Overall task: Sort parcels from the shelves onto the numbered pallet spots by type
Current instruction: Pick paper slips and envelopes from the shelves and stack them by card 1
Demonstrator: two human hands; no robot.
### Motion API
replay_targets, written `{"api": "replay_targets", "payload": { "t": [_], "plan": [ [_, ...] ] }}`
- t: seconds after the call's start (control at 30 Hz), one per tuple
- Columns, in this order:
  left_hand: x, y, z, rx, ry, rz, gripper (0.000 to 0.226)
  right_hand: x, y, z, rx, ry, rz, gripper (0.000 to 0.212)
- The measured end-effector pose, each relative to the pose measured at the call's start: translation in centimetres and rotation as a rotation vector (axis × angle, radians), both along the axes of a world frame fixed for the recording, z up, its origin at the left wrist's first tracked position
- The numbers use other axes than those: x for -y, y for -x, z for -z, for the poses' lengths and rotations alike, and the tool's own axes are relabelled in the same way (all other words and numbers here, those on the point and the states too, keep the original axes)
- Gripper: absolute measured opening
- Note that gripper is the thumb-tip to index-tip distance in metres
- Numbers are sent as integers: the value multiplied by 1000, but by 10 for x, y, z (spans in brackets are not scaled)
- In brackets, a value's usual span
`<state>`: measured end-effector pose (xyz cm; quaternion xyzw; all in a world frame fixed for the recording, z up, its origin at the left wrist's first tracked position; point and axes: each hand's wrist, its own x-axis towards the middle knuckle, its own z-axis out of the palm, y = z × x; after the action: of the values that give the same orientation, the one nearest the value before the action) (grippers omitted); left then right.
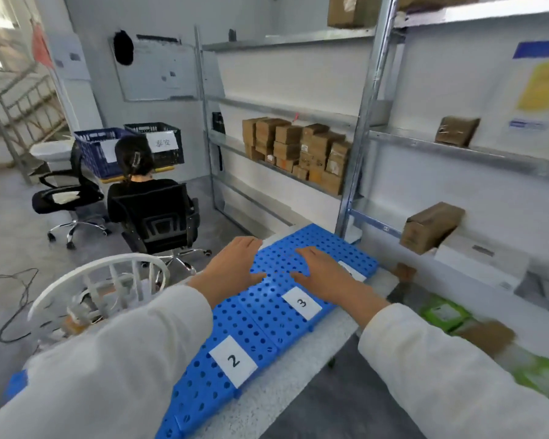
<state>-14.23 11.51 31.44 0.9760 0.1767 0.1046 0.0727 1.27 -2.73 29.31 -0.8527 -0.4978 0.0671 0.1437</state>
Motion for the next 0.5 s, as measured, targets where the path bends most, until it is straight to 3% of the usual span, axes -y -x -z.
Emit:
{"api": "replay_targets", "payload": {
  "t": [0.5],
  "plan": [
    [214, -232, 0, -39, -87, 458, 64, 261, -122, 2, -52, -74, 503, 63]
  ]
}}
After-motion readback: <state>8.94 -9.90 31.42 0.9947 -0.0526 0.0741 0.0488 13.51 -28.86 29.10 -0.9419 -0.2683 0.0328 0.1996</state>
